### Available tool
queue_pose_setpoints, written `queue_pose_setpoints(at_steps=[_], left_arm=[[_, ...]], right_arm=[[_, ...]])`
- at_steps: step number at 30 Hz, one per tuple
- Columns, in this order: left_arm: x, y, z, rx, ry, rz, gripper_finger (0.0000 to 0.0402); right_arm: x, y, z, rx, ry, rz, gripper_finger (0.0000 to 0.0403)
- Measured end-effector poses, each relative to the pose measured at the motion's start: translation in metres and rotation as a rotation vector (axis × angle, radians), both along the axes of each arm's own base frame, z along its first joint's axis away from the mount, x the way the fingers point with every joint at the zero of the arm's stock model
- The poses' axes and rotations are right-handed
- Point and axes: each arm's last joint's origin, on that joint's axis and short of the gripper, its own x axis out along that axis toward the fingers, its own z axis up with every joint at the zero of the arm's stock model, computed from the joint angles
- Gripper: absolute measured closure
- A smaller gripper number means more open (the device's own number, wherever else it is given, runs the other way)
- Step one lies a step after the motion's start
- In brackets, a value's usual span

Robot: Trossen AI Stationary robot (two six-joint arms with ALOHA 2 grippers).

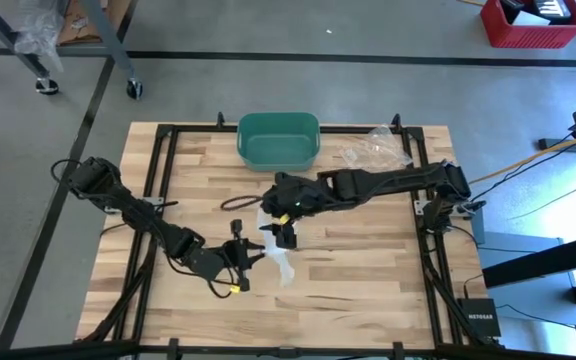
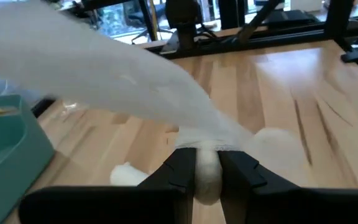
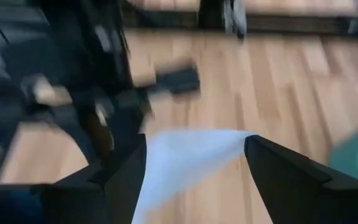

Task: Roll bandage
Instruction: Roll the bottom white bandage

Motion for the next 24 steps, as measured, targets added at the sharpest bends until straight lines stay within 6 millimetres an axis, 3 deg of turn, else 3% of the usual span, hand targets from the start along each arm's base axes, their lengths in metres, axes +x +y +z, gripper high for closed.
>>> queue_pose_setpoints(at_steps=[6, 10, 14, 17, 20, 24], left_arm=[[0.001, 0.000, -0.001, -0.011, 0.009, -0.028, 0.0361], [0.001, 0.000, -0.001, -0.009, 0.011, -0.028, 0.0361], [0.000, 0.000, -0.001, -0.009, 0.011, -0.028, 0.0361], [0.001, 0.000, 0.000, -0.015, 0.005, -0.028, 0.0361], [0.000, -0.001, 0.004, -0.030, -0.019, -0.033, 0.0361], [-0.003, -0.005, 0.015, -0.048, -0.053, -0.049, 0.0361]], right_arm=[[0.003, -0.007, -0.013, -0.097, 0.062, -0.106, 0.0127], [-0.004, -0.004, -0.028, -0.050, 0.220, -0.028, 0.0127], [-0.023, 0.001, -0.018, -0.009, 0.294, -0.032, 0.0127], [-0.042, 0.016, -0.009, -0.016, 0.344, -0.010, 0.0127], [-0.056, 0.042, -0.002, -0.059, 0.329, 0.043, 0.0127], [-0.068, 0.071, -0.025, -0.132, 0.291, 0.073, 0.0127]])
